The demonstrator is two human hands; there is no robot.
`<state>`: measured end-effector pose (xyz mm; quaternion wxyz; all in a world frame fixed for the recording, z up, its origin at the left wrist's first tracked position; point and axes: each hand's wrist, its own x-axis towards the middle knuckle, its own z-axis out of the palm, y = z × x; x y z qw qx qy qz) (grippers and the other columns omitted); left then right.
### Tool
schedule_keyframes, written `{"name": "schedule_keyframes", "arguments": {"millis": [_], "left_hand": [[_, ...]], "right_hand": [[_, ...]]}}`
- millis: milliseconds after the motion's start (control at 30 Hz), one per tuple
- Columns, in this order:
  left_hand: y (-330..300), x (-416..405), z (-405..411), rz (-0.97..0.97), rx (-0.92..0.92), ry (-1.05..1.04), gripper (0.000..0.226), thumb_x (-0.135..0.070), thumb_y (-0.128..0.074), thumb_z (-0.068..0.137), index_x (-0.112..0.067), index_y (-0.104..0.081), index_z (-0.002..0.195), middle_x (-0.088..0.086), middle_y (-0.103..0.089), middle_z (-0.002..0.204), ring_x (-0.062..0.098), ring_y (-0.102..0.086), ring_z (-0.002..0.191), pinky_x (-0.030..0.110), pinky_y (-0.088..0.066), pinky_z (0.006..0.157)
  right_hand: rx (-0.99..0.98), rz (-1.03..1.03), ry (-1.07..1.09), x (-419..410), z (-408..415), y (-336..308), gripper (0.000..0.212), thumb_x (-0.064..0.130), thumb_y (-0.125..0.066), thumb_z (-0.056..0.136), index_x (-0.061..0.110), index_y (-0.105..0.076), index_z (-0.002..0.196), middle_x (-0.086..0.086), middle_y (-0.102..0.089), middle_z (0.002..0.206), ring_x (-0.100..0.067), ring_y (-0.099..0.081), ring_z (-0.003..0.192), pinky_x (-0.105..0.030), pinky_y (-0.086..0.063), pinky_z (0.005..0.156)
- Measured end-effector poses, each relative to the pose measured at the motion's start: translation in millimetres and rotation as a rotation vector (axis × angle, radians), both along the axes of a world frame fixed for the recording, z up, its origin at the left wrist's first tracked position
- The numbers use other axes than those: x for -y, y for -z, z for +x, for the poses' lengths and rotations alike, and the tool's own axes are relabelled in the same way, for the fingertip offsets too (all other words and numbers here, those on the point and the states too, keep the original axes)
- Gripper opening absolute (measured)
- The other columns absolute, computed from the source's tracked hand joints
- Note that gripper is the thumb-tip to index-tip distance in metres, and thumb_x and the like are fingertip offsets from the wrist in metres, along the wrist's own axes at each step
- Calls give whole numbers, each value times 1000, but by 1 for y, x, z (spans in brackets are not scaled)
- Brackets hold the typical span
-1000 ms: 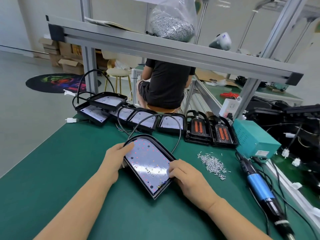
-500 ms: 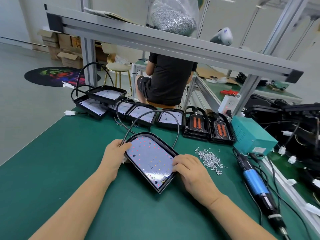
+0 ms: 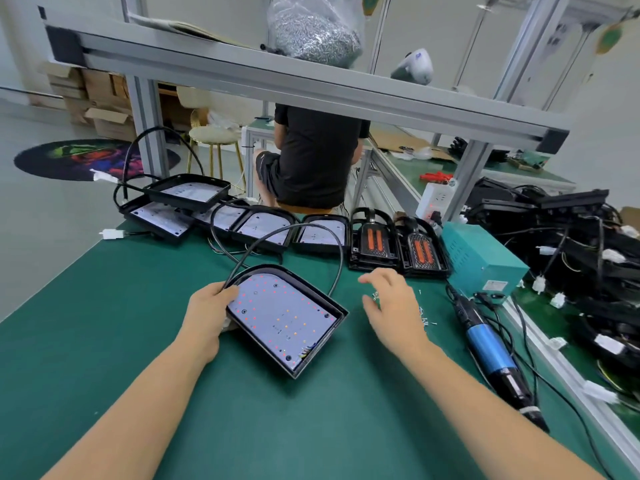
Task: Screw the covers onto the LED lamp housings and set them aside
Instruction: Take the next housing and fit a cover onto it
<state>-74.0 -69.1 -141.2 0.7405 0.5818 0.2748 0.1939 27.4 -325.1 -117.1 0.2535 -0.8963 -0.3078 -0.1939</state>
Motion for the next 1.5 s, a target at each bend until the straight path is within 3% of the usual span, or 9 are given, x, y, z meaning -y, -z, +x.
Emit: {"name": "schedule_keyframes", "arguments": {"millis": [100, 233, 433, 567, 700, 867, 1067, 1300, 1500], "left_hand": [[-1, 2, 0, -2, 8, -58, 11, -5, -49, 93, -7, -58, 86, 14, -52, 80, 20, -41, 58, 25, -42, 54], [-2, 4, 0, -23, 40, -112, 16, -5, -46, 95, -8, -58, 84, 5, -54, 67, 5, -45, 35, 18, -45, 40], [-3, 4, -3, -30, 43, -115, 12, -7, -48, 95, -5, -59, 93, 7, -58, 72, 4, -45, 34, 19, -46, 40], [-4, 5, -3, -45, 42, -108, 13, -8, -49, 96, -7, -61, 91, 5, -62, 74, 6, -52, 42, 19, -46, 41], [-4, 2, -3, -59, 34, -91, 12, -9, -50, 95, -7, -62, 95, 8, -64, 83, 17, -57, 61, 27, -49, 53], [-4, 3, -3, -68, 40, -88, 12, -8, -51, 94, -8, -61, 89, 10, -63, 82, 22, -56, 66, 32, -51, 61], [-5, 3, -3, -65, 34, -91, 10, -8, -51, 95, -6, -61, 93, 10, -63, 81, 21, -57, 64, 31, -51, 59], [-8, 4, -5, -81, 34, -71, 12, -10, -52, 96, -5, -63, 93, 8, -63, 76, 18, -55, 59, 22, -51, 47], [-8, 0, -5, -94, 10, -12, 18, -16, -53, 97, -3, -65, 92, 14, -64, 89, 25, -55, 78, 37, -49, 74]], "right_hand": [[-71, -244, 177, -9, 32, -9, 41, 18, -57, 94, 14, -52, 135, -4, -45, 140, -26, -40, 128, -35, -32, 102], [-76, -500, 253, -27, 58, -15, 39, 23, -51, 99, 8, -48, 134, -1, -25, 154, -27, -32, 134, -39, -35, 102], [-166, -641, 237, -50, 82, -16, 35, 20, -46, 101, 4, -53, 131, -2, -21, 156, -31, -29, 134, -41, -34, 102], [-238, -661, 167, -55, 94, -18, 39, 19, -42, 102, 1, -49, 137, -4, -30, 153, -30, -29, 137, -39, -35, 103], [-302, -561, 182, -55, 99, -24, 34, 12, -41, 100, 0, -51, 130, -18, -52, 132, -36, -51, 119, -39, -42, 94], [-311, -446, 166, -47, 99, -28, 28, 6, -42, 97, 1, -56, 122, -21, -60, 119, -37, -59, 108, -36, -47, 88], [-23, -242, 158, -35, 98, -34, 24, 4, -50, 95, 8, -57, 118, -12, -65, 111, -35, -61, 97, -39, -46, 80], [191, -135, 166, -18, 94, -44, 25, -2, -55, 92, -1, -68, 114, -19, -66, 112, -38, -62, 102, -39, -45, 87], [499, 95, -137, -18, 38, -63, 16, -12, -70, 80, -6, -73, 94, -19, -71, 91, -34, -69, 82, -40, -57, 79]]}}
